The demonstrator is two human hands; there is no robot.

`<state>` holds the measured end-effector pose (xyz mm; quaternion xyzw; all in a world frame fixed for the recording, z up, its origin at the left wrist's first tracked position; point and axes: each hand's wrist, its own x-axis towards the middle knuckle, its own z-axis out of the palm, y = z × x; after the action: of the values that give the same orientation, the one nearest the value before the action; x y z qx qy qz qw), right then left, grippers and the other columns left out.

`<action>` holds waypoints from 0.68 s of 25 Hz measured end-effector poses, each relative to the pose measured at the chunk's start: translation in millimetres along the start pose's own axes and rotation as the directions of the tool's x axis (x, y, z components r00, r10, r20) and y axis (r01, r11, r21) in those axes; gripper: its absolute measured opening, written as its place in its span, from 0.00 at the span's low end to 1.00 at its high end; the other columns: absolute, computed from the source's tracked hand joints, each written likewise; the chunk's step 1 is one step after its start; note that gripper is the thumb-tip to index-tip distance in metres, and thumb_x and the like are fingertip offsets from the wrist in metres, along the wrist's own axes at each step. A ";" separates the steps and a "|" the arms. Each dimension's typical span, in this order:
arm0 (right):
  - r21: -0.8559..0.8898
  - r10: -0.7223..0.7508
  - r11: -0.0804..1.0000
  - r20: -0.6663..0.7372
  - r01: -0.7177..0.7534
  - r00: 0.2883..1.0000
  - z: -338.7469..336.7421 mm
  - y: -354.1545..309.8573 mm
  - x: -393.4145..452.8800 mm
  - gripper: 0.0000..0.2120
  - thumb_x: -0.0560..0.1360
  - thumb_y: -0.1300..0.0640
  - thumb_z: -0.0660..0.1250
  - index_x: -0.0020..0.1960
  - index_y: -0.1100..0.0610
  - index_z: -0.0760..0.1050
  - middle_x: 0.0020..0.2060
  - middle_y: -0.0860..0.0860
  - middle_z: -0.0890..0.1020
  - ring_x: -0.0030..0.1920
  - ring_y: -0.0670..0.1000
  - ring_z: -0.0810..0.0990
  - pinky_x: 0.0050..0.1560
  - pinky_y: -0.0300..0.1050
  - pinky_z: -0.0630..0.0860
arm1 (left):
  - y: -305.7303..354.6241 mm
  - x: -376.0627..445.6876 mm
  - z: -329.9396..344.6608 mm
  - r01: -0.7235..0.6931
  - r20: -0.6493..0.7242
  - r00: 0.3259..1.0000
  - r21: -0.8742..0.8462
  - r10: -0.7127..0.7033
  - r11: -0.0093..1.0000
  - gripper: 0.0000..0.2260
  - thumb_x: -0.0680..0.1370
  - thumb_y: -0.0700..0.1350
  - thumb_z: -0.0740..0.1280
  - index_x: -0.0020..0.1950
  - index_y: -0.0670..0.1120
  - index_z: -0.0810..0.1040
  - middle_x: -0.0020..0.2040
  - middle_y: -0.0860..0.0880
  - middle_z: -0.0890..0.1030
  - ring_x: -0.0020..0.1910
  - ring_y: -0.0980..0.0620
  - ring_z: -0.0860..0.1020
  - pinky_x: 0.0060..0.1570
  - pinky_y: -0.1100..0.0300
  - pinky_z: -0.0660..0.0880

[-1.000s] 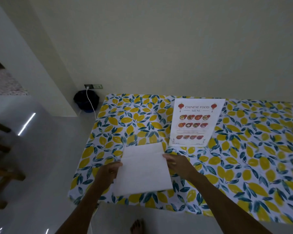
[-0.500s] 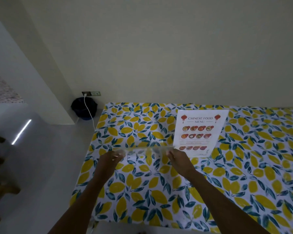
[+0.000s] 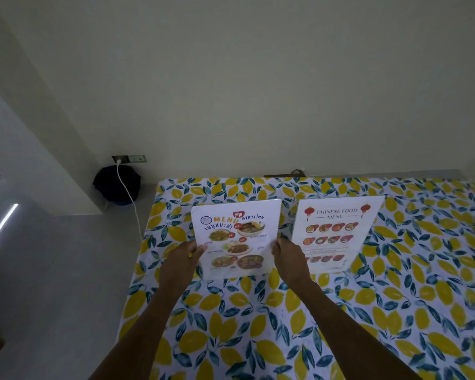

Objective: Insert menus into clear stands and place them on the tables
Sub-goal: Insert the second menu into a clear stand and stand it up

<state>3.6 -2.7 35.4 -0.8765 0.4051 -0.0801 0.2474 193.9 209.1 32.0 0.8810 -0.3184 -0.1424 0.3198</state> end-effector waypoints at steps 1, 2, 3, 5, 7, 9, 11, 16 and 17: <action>-0.022 -0.005 1.000 -0.016 0.005 1.000 1.7 -1.1 1.3 0.15 0.82 0.54 0.54 0.47 0.62 0.74 0.41 0.61 0.81 0.42 0.62 0.80 0.37 0.47 0.67 | -0.7 3.3 -0.1 0.003 -0.006 1.000 0.006 -0.003 1.000 0.19 0.79 0.62 0.59 0.36 0.50 0.71 0.35 0.48 0.78 0.34 0.50 0.81 0.35 0.46 0.77; -0.045 -0.002 0.999 -0.025 0.001 1.000 2.0 -2.7 1.2 0.15 0.82 0.53 0.54 0.47 0.62 0.73 0.41 0.61 0.81 0.42 0.62 0.80 0.36 0.47 0.67 | -2.1 6.1 0.7 -0.005 -0.013 1.000 0.014 0.005 1.000 0.19 0.79 0.62 0.58 0.36 0.50 0.70 0.34 0.49 0.77 0.34 0.51 0.81 0.34 0.46 0.77; -0.059 0.005 0.998 -0.030 -0.007 1.000 2.6 -3.8 1.3 0.15 0.82 0.53 0.54 0.47 0.62 0.73 0.41 0.60 0.81 0.42 0.62 0.80 0.36 0.47 0.67 | -2.2 7.7 1.2 -0.007 -0.015 1.000 0.019 0.008 1.000 0.19 0.79 0.62 0.58 0.36 0.50 0.70 0.34 0.49 0.77 0.34 0.51 0.80 0.34 0.46 0.77; -0.062 0.021 0.998 -0.036 -0.023 0.999 5.0 -3.7 2.1 0.15 0.82 0.53 0.54 0.47 0.61 0.72 0.41 0.60 0.81 0.42 0.62 0.80 0.36 0.47 0.67 | -4.1 9.3 3.0 -0.017 -0.014 1.000 0.016 0.017 1.000 0.20 0.79 0.64 0.57 0.36 0.50 0.70 0.33 0.49 0.77 0.33 0.51 0.80 0.33 0.47 0.77; -0.067 0.020 0.997 -0.042 -0.023 0.999 5.3 -5.0 1.1 0.14 0.82 0.53 0.54 0.46 0.61 0.72 0.40 0.60 0.81 0.42 0.62 0.80 0.36 0.47 0.67 | -7.4 9.5 4.6 -0.023 -0.018 1.000 0.005 0.023 1.000 0.21 0.78 0.65 0.56 0.36 0.50 0.70 0.34 0.50 0.77 0.33 0.52 0.80 0.33 0.47 0.77; -0.065 0.015 0.998 -0.054 -0.019 0.998 5.2 -5.4 -0.1 0.14 0.82 0.53 0.55 0.46 0.61 0.73 0.40 0.59 0.81 0.42 0.61 0.80 0.36 0.46 0.67 | -10.4 9.6 5.6 -0.017 -0.022 1.000 0.018 0.017 1.000 0.22 0.78 0.67 0.55 0.37 0.52 0.71 0.35 0.51 0.78 0.33 0.54 0.80 0.32 0.48 0.78; -0.069 0.011 0.998 -0.053 -0.014 0.999 5.5 -3.9 -1.1 0.14 0.82 0.53 0.54 0.46 0.60 0.73 0.40 0.59 0.81 0.41 0.61 0.80 0.36 0.46 0.67 | -10.9 8.8 6.3 -0.010 -0.016 1.000 0.024 0.010 1.000 0.21 0.78 0.68 0.54 0.39 0.52 0.71 0.37 0.52 0.79 0.34 0.55 0.81 0.32 0.49 0.78; -0.040 0.015 0.999 -0.046 -0.017 0.999 6.6 0.4 -2.4 0.14 0.82 0.52 0.54 0.45 0.59 0.73 0.38 0.58 0.82 0.39 0.60 0.81 0.34 0.45 0.68 | -2.3 3.1 3.6 -0.042 -0.018 0.999 0.031 0.042 0.999 0.16 0.80 0.59 0.59 0.37 0.52 0.69 0.36 0.51 0.76 0.36 0.51 0.79 0.34 0.51 0.75; -0.041 0.024 0.999 -0.043 -0.026 0.999 6.5 0.3 -2.4 0.14 0.82 0.52 0.54 0.46 0.59 0.73 0.38 0.59 0.82 0.39 0.60 0.81 0.34 0.45 0.68 | -0.4 1.9 3.3 -0.041 -0.020 0.999 0.032 0.042 0.999 0.16 0.80 0.58 0.60 0.36 0.52 0.67 0.35 0.50 0.75 0.35 0.51 0.78 0.34 0.52 0.74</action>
<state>4.0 1.4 29.8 -0.8744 0.4228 -0.0873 0.2214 194.0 206.5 29.2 0.8806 -0.3355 -0.1214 0.3119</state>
